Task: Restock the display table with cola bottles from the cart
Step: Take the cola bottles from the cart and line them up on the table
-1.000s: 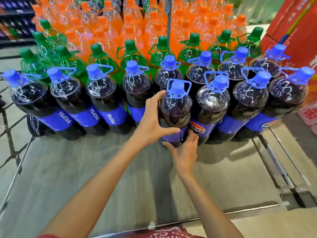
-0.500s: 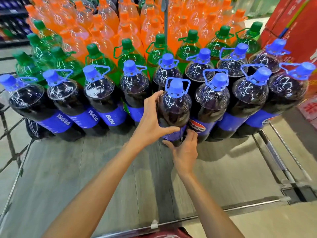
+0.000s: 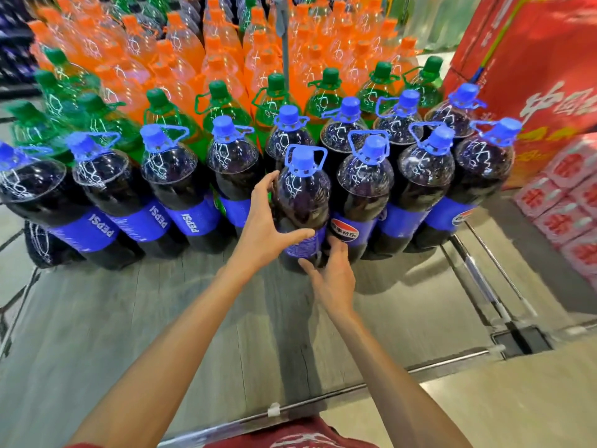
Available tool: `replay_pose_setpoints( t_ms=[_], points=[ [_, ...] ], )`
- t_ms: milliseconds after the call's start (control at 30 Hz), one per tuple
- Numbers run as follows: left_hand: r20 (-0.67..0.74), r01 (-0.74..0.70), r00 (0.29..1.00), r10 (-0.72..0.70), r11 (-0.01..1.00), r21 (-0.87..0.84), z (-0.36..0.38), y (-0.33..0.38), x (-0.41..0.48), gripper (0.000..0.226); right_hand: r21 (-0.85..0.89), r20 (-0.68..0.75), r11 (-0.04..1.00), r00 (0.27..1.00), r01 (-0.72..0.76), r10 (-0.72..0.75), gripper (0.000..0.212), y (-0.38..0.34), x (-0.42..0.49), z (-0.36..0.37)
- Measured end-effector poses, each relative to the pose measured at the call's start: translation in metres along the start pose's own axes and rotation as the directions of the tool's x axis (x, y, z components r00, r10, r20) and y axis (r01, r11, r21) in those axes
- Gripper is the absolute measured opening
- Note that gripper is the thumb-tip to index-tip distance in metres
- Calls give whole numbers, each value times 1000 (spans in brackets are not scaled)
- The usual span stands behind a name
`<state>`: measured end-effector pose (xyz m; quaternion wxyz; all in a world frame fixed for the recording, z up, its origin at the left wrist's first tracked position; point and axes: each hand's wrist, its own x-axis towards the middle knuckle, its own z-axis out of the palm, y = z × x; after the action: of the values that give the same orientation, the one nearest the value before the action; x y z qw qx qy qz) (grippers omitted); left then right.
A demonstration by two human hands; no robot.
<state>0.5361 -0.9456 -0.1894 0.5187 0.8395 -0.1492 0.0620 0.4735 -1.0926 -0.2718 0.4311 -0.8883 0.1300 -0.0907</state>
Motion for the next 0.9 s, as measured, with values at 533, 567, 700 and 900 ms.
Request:
replay_pose_setpoints(
  t_ms=[533, 567, 700, 900],
  points=[
    [434, -279, 899, -54, 694, 664, -42, -18, -40, 51, -587, 331, 808, 928, 62, 169, 75, -21, -18, -52],
    [477, -329, 877, -64, 643, 691, -45, -16, -39, 53, -626, 318, 778, 927, 48, 199, 74, -23, -23, -56],
    [616, -522, 781, -98, 440, 731, -50, 0, -36, 55, -695, 236, 718, 929, -43, 284, 72, -36, -55, -73],
    [783, -726, 621, -27, 356, 588, -36, 29, -53, 58, -729, 92, 642, 894, -239, 438, 72, -52, -132, -93]
  ],
)
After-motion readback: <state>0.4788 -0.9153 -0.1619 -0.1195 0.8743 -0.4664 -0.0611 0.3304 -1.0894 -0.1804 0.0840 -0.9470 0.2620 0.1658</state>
